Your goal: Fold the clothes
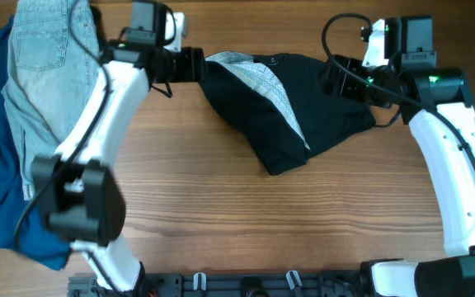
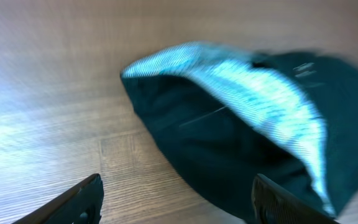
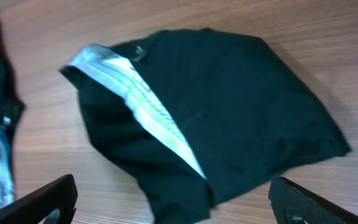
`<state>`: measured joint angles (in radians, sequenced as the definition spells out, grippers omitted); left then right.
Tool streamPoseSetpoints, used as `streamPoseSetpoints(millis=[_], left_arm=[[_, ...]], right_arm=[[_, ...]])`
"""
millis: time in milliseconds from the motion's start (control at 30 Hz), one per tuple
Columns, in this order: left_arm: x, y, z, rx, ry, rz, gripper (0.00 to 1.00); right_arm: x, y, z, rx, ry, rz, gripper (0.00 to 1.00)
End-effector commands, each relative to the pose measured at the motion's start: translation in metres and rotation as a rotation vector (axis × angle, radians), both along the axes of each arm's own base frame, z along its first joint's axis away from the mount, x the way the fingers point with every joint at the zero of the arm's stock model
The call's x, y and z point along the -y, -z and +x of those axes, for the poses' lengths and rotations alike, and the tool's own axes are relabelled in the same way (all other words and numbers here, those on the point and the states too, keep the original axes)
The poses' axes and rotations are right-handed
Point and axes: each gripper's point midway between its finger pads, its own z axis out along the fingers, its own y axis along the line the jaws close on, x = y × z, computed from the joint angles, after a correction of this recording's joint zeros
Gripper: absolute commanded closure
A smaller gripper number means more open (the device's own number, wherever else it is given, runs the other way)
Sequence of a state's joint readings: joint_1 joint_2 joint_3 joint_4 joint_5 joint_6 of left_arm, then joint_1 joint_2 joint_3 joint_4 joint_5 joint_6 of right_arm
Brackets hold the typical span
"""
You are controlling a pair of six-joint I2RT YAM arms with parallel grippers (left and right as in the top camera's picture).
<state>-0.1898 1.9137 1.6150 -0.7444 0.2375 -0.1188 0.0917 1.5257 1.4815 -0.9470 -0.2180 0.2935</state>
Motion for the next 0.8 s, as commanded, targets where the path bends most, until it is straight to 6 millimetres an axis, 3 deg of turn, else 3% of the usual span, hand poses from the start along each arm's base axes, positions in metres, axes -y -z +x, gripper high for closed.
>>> streamPoseSetpoints(millis=[0, 133, 300, 433, 633, 700, 767], left_arm=[[-0.009, 0.051, 0.01, -0.083, -0.031, 0.024, 0.24], [-0.014, 0.072, 0.043, 0.021, 0.024, 0.045, 0.23], [-0.008, 0.096, 0.068, 0.105, 0.08, 0.053, 0.23], [0.007, 0.106, 0.076, 0.131, 0.12, -0.01, 0.23], [0.016, 0.136, 0.076, 0.11, 0.14, -0.031, 0.25], [0.025, 0.134, 0.075, 0.116, 0.163, -0.065, 0.3], [0.039, 0.13, 0.074, 0.128, 0.195, -0.094, 0.59]], right_arm=[[0.01, 0.011, -0.004, -0.018, -0.042, -0.103, 0.0], [0.011, 0.027, -0.015, -0.1, -0.07, -0.119, 0.0], [0.011, 0.029, -0.017, -0.11, -0.071, -0.12, 0.01], [0.011, 0.029, -0.017, -0.115, -0.072, -0.12, 0.01], [0.011, 0.03, -0.02, -0.121, -0.09, -0.129, 0.03], [0.012, 0.031, -0.022, -0.13, -0.09, -0.129, 0.05], [0.012, 0.034, -0.026, -0.153, -0.089, -0.129, 0.05]])
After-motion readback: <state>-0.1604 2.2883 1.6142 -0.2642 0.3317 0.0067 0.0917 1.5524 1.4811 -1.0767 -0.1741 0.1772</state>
